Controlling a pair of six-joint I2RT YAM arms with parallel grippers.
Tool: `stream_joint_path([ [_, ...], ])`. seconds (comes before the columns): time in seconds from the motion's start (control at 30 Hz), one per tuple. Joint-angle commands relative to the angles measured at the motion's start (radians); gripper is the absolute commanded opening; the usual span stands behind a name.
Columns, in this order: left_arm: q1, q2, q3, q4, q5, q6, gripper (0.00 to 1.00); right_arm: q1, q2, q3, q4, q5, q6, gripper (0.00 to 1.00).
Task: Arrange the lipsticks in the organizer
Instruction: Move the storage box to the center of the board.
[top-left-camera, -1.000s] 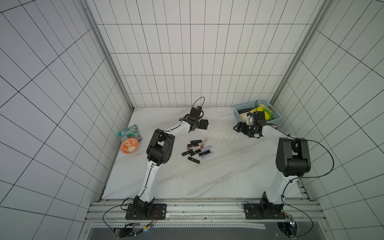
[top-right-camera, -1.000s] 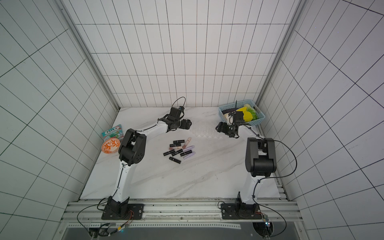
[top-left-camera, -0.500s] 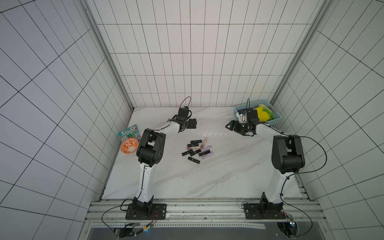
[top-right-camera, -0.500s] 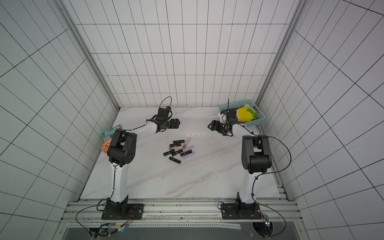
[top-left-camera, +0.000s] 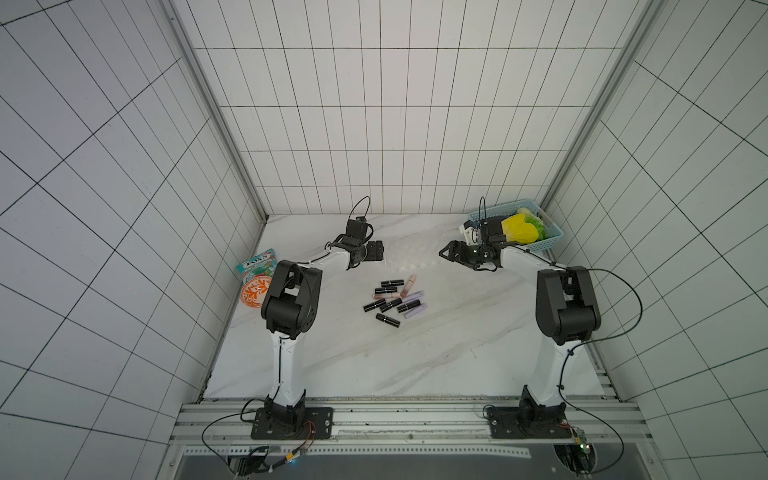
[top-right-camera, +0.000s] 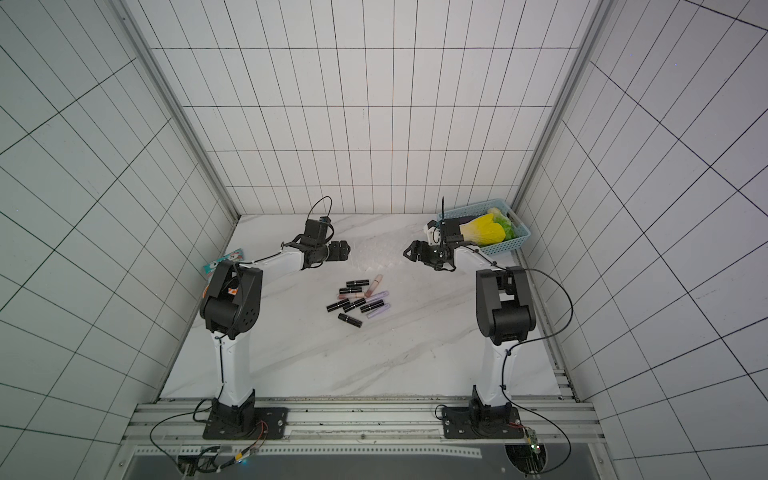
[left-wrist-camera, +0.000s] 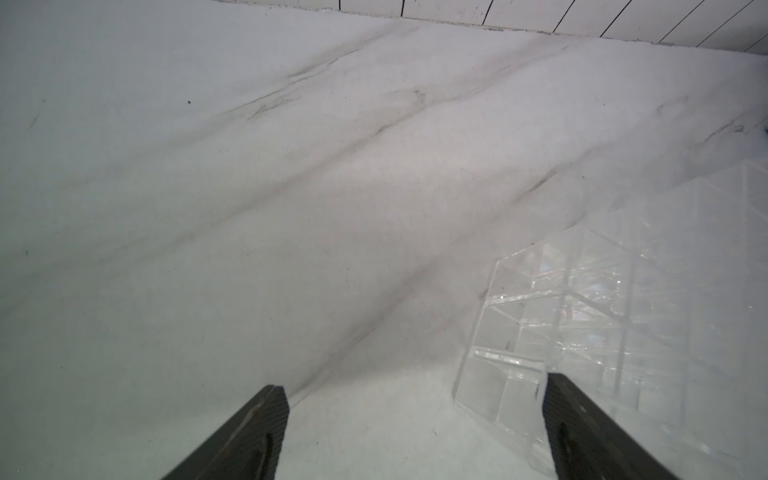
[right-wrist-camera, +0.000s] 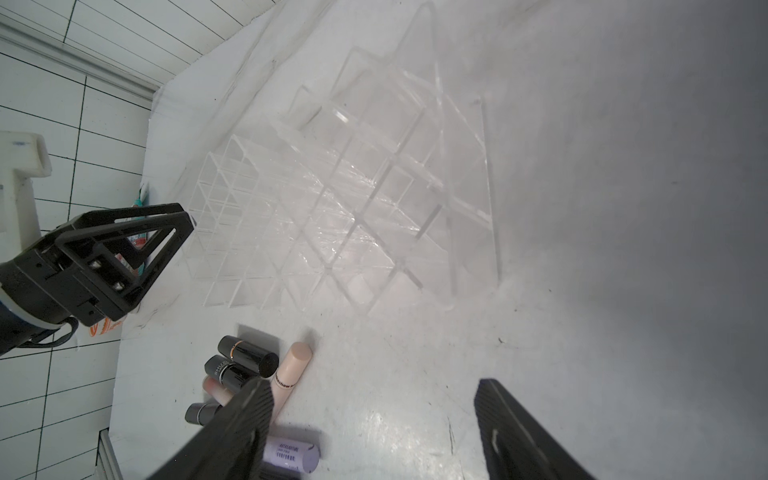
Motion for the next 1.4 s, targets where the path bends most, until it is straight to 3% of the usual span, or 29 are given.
stream_joint_path([
  [0.0, 0.017, 0.023, -0.03, -0.095, -0.062, 0.031, 0.93, -0.002, -0.056, 0.033, -0.053, 0.075, -0.056, 0.82],
  [0.17, 0.02, 0.025, -0.025, -0.093, -0.057, 0.033, 0.93, -0.003, -0.04, 0.117, -0.12, 0.16, -0.106, 0.87],
  [0.53, 0.022, 0.034, -0.014, -0.093, -0.064, 0.045, 0.93, 0.018, 0.13, 0.244, -0.101, 0.086, -0.104, 0.76],
  [1.0, 0.025, 0.024, -0.028, -0.093, -0.074, 0.045, 0.93, 0.049, 0.173, 0.228, -0.063, 0.08, -0.096, 0.63],
  [1.2, 0.033, 0.015, -0.037, -0.093, -0.068, 0.033, 0.93, 0.071, 0.171, 0.213, -0.064, 0.087, -0.099, 0.5],
  [1.37, 0.038, 0.007, -0.051, -0.093, -0.064, 0.027, 0.93, 0.088, 0.149, 0.18, -0.062, 0.095, -0.1, 0.47],
])
